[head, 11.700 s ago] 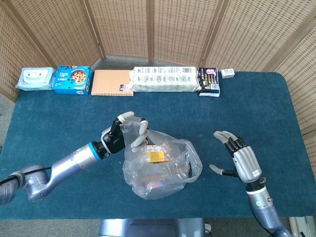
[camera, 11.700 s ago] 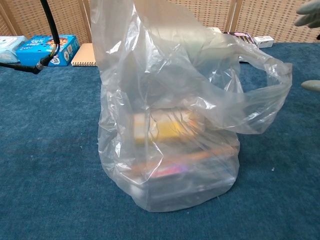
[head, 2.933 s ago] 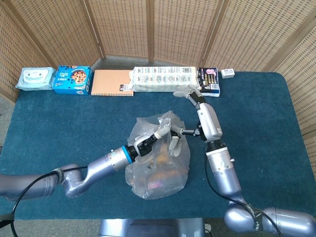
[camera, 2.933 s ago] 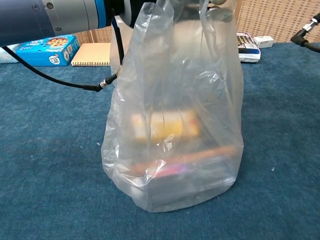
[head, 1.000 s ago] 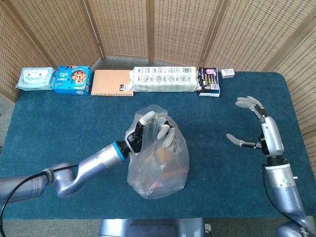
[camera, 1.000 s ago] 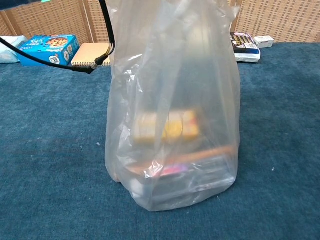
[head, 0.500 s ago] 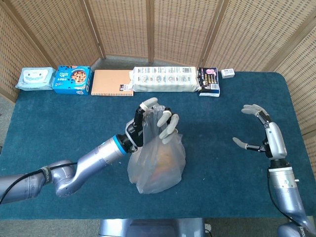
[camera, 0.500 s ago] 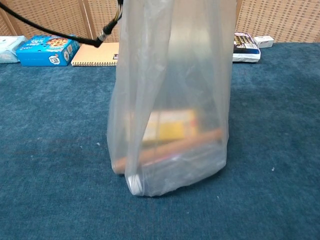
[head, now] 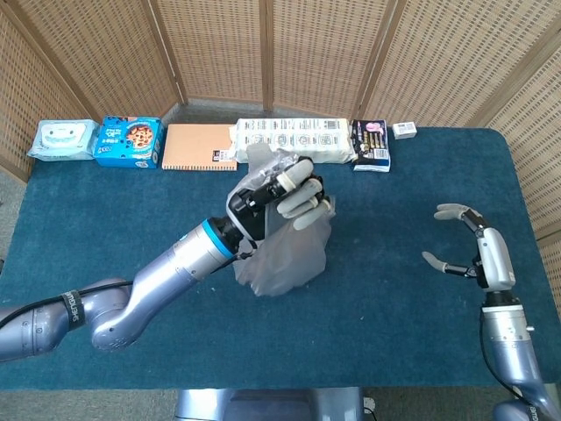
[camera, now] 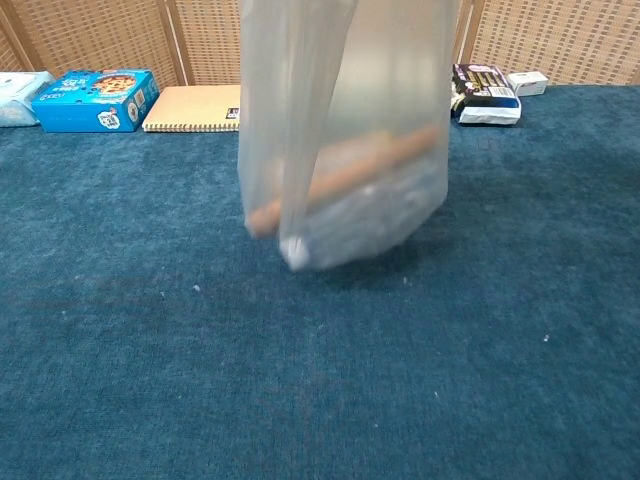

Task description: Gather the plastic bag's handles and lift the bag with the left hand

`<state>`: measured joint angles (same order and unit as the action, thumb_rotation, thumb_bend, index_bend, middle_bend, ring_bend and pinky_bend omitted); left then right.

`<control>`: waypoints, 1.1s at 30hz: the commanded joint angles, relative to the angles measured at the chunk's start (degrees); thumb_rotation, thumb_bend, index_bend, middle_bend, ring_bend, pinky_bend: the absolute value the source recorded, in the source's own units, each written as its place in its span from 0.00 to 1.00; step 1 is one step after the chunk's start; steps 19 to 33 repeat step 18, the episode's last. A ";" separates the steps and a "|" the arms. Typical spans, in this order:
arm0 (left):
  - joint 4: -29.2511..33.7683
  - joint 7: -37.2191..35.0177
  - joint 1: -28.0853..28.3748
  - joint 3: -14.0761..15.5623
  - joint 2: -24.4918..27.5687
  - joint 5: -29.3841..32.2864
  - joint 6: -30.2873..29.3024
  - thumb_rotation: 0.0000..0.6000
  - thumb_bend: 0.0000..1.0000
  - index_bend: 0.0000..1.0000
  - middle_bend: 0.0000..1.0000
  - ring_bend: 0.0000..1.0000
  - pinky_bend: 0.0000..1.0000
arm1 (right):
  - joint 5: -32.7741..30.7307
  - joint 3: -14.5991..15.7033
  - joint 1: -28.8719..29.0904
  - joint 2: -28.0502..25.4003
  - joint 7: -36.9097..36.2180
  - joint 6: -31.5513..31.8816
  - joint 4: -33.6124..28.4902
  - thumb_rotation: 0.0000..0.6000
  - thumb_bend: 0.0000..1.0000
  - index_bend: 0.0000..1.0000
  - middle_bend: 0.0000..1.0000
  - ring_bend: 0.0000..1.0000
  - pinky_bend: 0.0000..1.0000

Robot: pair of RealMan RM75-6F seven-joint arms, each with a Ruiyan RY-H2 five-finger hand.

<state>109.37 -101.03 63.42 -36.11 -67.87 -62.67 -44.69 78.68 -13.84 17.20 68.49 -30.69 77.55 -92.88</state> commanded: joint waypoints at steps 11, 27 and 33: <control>5.14 8.32 0.46 -10.23 4.24 11.16 3.97 0.72 0.55 0.91 0.94 0.96 0.85 | 1.02 1.22 -2.02 0.49 -3.64 1.29 2.62 1.00 0.17 0.37 0.29 0.23 0.22; 5.16 11.22 0.41 -12.21 3.96 14.16 5.16 0.72 0.54 0.91 0.94 0.96 0.85 | 0.82 1.08 -2.30 0.84 -4.83 1.28 3.62 1.00 0.17 0.37 0.29 0.23 0.22; 5.16 11.22 0.41 -12.21 3.96 14.16 5.16 0.72 0.54 0.91 0.94 0.96 0.85 | 0.82 1.08 -2.30 0.84 -4.83 1.28 3.62 1.00 0.17 0.37 0.29 0.23 0.22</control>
